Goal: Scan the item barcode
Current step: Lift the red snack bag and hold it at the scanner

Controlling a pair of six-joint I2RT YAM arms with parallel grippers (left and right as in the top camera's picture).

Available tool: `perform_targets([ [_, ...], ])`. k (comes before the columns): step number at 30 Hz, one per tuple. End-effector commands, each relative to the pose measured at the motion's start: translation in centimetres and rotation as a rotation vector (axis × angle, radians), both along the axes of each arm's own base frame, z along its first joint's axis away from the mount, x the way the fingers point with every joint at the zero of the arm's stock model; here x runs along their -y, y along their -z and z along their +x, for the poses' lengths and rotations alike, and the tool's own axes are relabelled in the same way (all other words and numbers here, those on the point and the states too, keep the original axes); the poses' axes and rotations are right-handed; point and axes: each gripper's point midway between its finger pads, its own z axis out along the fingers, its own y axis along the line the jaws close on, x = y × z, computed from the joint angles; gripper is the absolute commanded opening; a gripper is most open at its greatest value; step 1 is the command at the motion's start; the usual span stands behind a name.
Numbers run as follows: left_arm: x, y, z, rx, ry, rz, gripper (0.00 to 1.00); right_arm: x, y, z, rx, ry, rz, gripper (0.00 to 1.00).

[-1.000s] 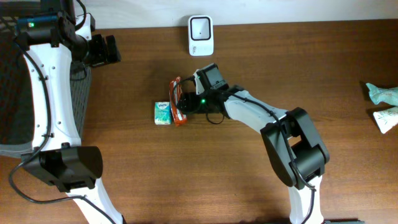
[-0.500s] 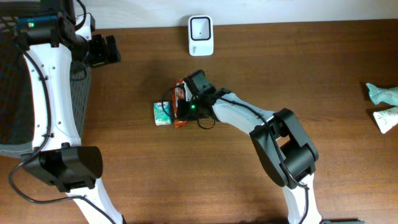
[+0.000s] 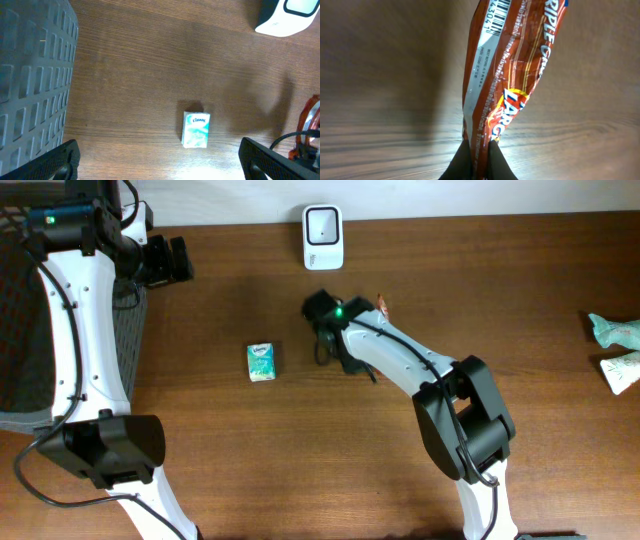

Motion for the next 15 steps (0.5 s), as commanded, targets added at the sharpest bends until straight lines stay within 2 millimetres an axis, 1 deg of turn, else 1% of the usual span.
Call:
perform_targets([
  [1,0.0,-0.2,0.0,0.007,0.008,-0.002,0.99,1.8,-0.1,-0.1,0.021,0.003,-0.091,0.09],
  [3,0.0,-0.2,0.0,0.007,0.008,-0.002,0.99,1.4,0.2,-0.3,0.010,0.005,-0.066,0.17],
  [5,0.0,-0.2,0.0,0.007,0.008,-0.002,0.99,0.4,0.9,-0.8,-0.026,0.008,0.003,0.19],
  [6,0.0,-0.2,0.0,0.007,0.008,-0.002,0.99,0.3,1.0,-0.8,-0.028,0.009,0.013,0.25],
  [8,0.0,-0.2,0.0,0.007,0.008,-0.002,0.99,0.0,1.1,-0.9,-0.034,0.009,0.031,0.27],
  [9,0.0,-0.2,0.0,0.007,0.008,-0.002,0.99,-0.5,1.4,-1.0,-0.048,0.010,0.062,0.27],
  [12,0.0,-0.2,0.0,0.007,0.008,-0.002,0.99,-3.0,2.4,-1.5,-0.098,0.004,0.210,0.26],
  [13,0.0,-0.2,0.0,0.007,0.008,-0.002,0.99,-4.7,2.8,-1.7,-0.137,-0.048,0.291,0.26],
  [15,0.0,-0.2,0.0,0.007,0.008,-0.002,0.99,-6.5,2.8,-2.0,-0.181,-0.101,0.375,0.26],
])
